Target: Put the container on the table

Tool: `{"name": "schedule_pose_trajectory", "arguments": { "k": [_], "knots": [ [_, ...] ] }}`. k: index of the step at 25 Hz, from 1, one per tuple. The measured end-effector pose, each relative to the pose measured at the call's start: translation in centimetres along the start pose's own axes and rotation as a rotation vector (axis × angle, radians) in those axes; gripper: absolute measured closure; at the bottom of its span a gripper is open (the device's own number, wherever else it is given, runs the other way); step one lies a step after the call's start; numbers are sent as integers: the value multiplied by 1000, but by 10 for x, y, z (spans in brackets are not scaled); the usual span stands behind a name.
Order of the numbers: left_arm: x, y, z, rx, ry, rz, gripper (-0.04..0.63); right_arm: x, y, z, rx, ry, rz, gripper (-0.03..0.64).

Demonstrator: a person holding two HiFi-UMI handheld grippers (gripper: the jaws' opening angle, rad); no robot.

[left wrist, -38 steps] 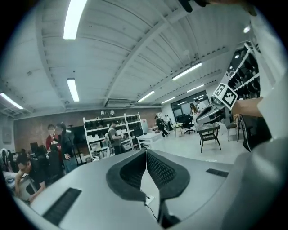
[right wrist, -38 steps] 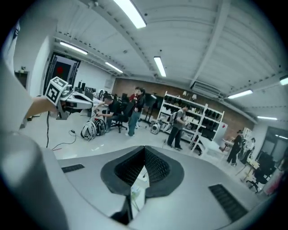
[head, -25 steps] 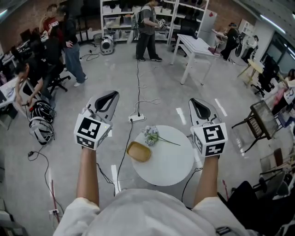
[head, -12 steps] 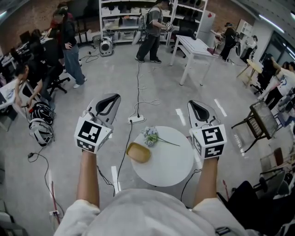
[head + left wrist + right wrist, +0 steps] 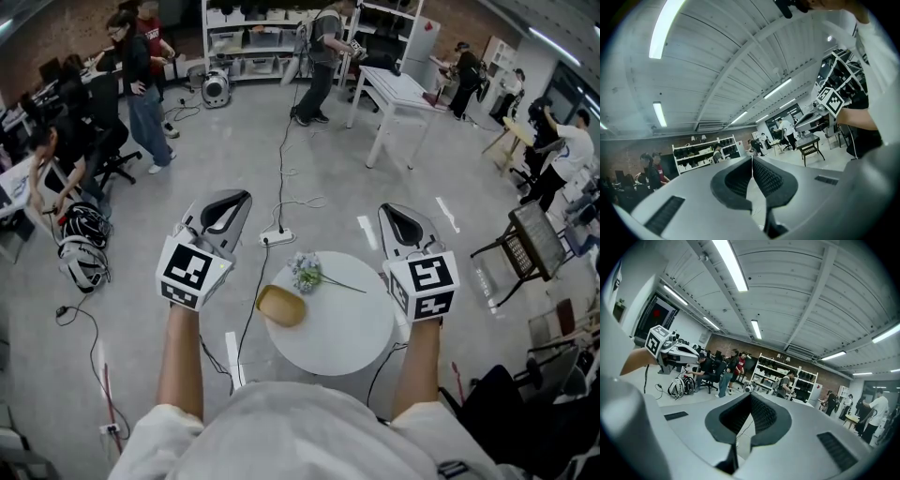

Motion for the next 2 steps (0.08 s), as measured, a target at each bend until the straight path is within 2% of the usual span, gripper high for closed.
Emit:
{"name": "schedule_pose_trajectory", "arguments": {
  "k": [2],
  "knots": [
    [3,0,-2,-3,5,-5,574,3,-1,-2,7,5,3,604]
  ]
}}
Point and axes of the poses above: the fingertips, and each gripper's own axes: x forward along the fingers, y to its left, z out of its top, the point moved 2 cm from there along -x, backward along the fingers, and after that the axes turned 14 degrees about -z, right-handed, at the moved point
